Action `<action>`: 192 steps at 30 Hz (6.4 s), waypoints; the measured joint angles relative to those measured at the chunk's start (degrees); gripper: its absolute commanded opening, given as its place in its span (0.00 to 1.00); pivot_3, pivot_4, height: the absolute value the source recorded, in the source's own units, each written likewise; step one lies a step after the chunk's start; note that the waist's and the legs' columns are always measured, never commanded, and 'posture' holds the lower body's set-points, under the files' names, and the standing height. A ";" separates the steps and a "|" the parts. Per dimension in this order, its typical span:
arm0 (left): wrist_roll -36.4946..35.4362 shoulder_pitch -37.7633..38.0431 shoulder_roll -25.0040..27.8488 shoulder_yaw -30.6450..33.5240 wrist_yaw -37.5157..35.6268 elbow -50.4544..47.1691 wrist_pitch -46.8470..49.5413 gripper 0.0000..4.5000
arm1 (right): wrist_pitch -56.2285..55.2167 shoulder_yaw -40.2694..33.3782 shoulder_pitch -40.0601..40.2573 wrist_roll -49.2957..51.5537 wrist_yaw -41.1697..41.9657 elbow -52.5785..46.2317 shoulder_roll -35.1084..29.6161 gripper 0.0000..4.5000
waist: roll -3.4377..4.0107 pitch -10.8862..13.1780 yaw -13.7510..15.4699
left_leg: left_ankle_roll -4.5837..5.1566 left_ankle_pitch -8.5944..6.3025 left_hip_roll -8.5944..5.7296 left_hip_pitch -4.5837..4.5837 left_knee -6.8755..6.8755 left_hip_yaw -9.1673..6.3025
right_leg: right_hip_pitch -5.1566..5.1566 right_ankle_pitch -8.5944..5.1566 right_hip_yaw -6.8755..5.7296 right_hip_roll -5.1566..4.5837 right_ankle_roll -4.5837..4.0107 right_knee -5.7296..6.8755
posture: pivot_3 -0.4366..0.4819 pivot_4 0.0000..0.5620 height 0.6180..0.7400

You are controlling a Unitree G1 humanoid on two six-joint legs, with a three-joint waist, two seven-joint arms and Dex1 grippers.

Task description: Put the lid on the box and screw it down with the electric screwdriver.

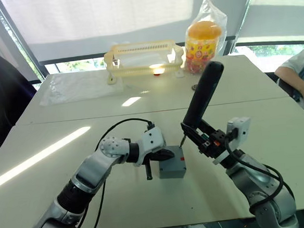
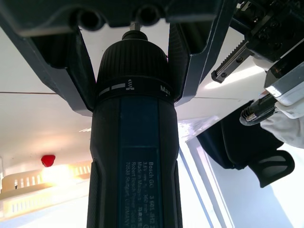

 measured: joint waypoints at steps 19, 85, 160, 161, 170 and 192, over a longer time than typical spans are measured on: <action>0.05 0.05 0.01 -0.07 0.03 -0.04 0.03 0.00 | -1.72 1.02 -0.44 -2.91 1.20 0.75 -0.87 0.39 | -0.04 -0.03 0.00 | 0.00 0.00 0.00 0.04 0.00 -0.01 | 0.07 0.00 -0.01 0.00 0.00 -0.01 | 0.48 0.27 1.00; 2.46 1.21 0.22 -1.83 -0.23 0.00 0.03 0.00 | -7.01 6.48 0.91 -11.48 -0.05 5.54 0.76 0.39 | -1.23 -1.87 0.12 | -0.06 -0.05 0.26 1.22 -1.00 -0.24 | 1.36 -0.27 -0.09 -0.43 -0.61 -1.76 | 0.48 0.27 1.00; 3.21 1.17 0.25 -1.77 -0.26 0.03 -2.37 0.00 | -5.08 4.82 2.70 -10.54 -1.56 -0.90 0.88 0.39 | -0.69 -1.30 0.15 | -0.03 -0.01 0.01 0.31 -0.95 -0.16 | 0.55 -0.28 -0.25 -0.10 -0.50 -1.29 | 0.48 0.27 1.00; 3.21 1.18 0.25 -1.77 -0.26 0.03 -2.37 0.00 | -5.23 4.82 2.73 -10.56 -1.49 -0.83 0.88 0.39 | -0.69 -1.30 0.15 | -0.03 -0.01 0.01 0.31 -0.95 -0.16 | 0.55 -0.28 -0.25 -0.10 -0.50 -1.29 | 0.48 0.27 1.00; 3.28 1.22 0.25 -1.77 -0.21 -0.02 -2.37 0.00 | -6.34 4.81 2.73 -10.75 -0.77 0.05 0.97 0.39 | -0.69 -1.30 0.16 | -0.03 -0.01 0.01 0.35 -0.93 -0.16 | 0.55 -0.29 -0.25 -0.10 -0.48 -1.19 | 0.48 0.27 1.00; 3.60 1.22 0.51 -1.78 -0.30 0.04 -2.37 0.00 | -9.43 5.45 2.24 -11.29 -0.28 3.68 1.98 0.39 | -0.71 -1.32 0.10 | -0.03 -0.01 0.02 0.76 -0.98 -0.13 | 0.82 -0.33 -0.21 -0.08 -0.46 -1.03 | 0.48 0.27 1.00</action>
